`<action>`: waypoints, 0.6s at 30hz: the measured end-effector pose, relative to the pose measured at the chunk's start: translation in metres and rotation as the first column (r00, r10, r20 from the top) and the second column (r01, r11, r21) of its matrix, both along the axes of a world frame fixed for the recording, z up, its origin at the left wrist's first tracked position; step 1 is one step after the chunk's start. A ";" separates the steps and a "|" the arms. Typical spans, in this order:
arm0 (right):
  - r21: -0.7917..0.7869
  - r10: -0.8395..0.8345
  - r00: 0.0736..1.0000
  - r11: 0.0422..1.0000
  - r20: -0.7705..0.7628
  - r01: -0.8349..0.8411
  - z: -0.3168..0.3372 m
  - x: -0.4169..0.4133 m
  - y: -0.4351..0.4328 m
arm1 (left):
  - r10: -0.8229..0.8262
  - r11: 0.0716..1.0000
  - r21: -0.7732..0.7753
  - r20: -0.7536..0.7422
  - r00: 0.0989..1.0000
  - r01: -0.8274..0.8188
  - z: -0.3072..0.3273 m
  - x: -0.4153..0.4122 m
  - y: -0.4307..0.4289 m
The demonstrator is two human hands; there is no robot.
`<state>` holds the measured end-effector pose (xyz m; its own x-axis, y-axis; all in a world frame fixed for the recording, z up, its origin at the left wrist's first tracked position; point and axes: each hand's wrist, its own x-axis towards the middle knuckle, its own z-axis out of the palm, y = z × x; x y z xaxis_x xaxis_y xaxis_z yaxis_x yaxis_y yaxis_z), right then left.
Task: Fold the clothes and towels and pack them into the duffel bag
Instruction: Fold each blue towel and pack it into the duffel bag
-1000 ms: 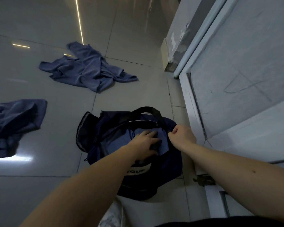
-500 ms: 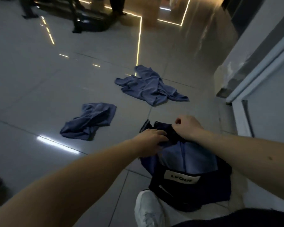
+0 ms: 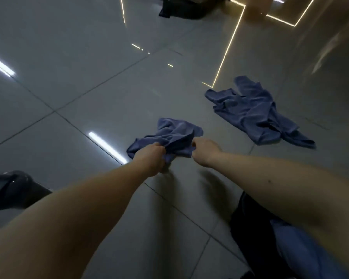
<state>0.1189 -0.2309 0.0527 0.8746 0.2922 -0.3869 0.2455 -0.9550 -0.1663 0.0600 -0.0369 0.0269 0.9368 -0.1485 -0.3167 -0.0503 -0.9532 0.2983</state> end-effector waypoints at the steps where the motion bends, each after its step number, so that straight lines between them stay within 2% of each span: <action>1: 0.015 -0.016 1.000 1.000 0.019 0.016 -0.014 0.011 0.012 | 0.034 0.999 0.017 0.000 0.999 -0.034 -0.011 0.008 0.010; 6: 0.017 -0.030 0.997 0.999 0.077 0.029 -0.069 0.056 0.050 | 0.136 0.990 -0.030 0.019 0.991 -0.135 -0.062 0.040 0.032; 11: 0.058 -0.047 0.984 0.998 0.174 0.037 -0.096 0.070 0.061 | 0.193 0.981 -0.018 0.143 0.971 -0.192 -0.087 0.056 0.030; 15: 0.199 -0.053 0.974 0.980 0.219 0.009 -0.087 0.063 0.058 | 0.179 0.982 0.032 0.182 0.967 -0.187 -0.081 0.061 0.027; 18: 0.221 -0.015 0.954 0.974 0.299 -0.054 -0.056 0.056 0.055 | 0.276 0.961 -0.072 0.223 0.935 -0.266 -0.051 0.056 0.028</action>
<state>0.1745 -0.1757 -0.0034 0.9327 0.3591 -0.0331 0.3347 -0.8960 -0.2917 0.1156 -0.0085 -0.0246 0.9896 0.1129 -0.0887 0.1370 -0.9278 0.3471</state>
